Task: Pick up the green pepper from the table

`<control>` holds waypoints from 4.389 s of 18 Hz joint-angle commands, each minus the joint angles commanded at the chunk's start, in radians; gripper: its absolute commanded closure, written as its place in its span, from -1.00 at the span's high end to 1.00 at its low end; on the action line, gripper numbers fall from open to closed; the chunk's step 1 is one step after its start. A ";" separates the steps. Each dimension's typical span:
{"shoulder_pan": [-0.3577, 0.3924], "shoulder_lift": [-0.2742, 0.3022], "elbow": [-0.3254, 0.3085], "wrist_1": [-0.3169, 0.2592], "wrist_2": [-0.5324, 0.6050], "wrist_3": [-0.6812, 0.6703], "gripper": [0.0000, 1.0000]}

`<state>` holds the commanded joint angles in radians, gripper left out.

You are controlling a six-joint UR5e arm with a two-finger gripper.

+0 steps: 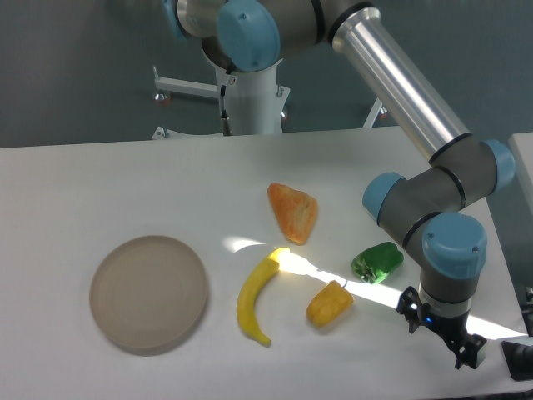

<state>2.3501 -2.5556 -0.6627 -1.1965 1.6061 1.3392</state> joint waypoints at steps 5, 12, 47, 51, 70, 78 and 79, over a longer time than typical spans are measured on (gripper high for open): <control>0.000 0.003 -0.008 0.000 -0.002 -0.014 1.00; 0.018 0.073 -0.110 -0.011 -0.029 -0.029 1.00; 0.262 0.384 -0.725 0.026 -0.434 0.078 1.00; 0.256 0.383 -0.736 0.034 -0.434 0.080 1.00; 0.210 0.370 -0.753 0.086 -0.436 0.035 0.84; 0.212 0.370 -0.741 0.081 -0.428 0.034 -0.40; 0.212 0.370 -0.733 0.081 -0.428 0.034 -0.40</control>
<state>2.5617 -2.1859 -1.3960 -1.1152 1.1781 1.3729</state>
